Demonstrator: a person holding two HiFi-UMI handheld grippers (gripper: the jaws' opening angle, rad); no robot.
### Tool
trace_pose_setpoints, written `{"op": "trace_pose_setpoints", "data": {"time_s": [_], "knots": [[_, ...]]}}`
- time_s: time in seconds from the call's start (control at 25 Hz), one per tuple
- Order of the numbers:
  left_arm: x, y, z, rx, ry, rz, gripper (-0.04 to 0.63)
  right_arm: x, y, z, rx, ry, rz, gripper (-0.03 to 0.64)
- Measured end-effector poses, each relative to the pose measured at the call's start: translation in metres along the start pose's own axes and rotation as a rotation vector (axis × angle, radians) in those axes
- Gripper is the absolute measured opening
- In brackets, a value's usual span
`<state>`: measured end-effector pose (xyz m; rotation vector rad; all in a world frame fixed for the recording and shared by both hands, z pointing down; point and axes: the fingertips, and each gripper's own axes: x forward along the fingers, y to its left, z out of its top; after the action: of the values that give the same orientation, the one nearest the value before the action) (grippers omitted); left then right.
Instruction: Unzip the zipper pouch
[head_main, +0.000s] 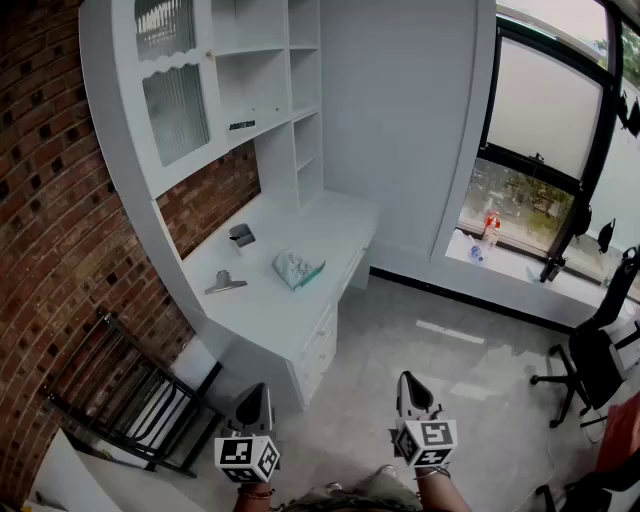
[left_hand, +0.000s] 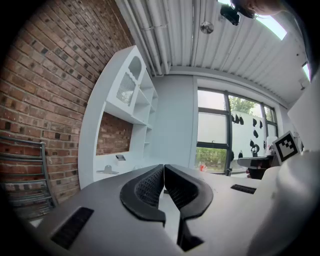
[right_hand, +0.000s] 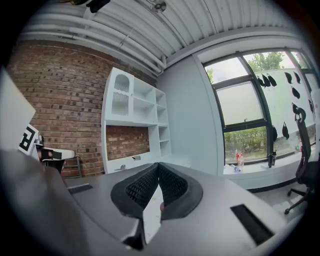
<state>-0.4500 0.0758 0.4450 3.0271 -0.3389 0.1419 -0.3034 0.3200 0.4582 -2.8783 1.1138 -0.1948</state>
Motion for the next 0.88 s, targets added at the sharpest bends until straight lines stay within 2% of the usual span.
{"op": "trace_pose_setpoints", "data": {"time_s": [0.12,0.6,0.76,0.88], "knots": [[-0.002,-0.003,-0.001,0.024,0.003,-0.008,0.005,-0.004,0.001,-0.001,0.005,-0.002,-0.001,0.003],[-0.01,-0.007,-0.005,0.032,0.008,-0.009,0.005,-0.006,0.004,-0.004,-0.008,-0.002,0.007,0.002],[-0.005,-0.014,-0.011,0.018,0.022,-0.019,0.005,-0.004,0.003,-0.004,0.026,-0.009,0.047,0.003],[0.0,-0.025,-0.012,0.017,0.023,-0.031,0.005,0.001,-0.002,-0.005,-0.008,0.004,0.076,0.003]]}}
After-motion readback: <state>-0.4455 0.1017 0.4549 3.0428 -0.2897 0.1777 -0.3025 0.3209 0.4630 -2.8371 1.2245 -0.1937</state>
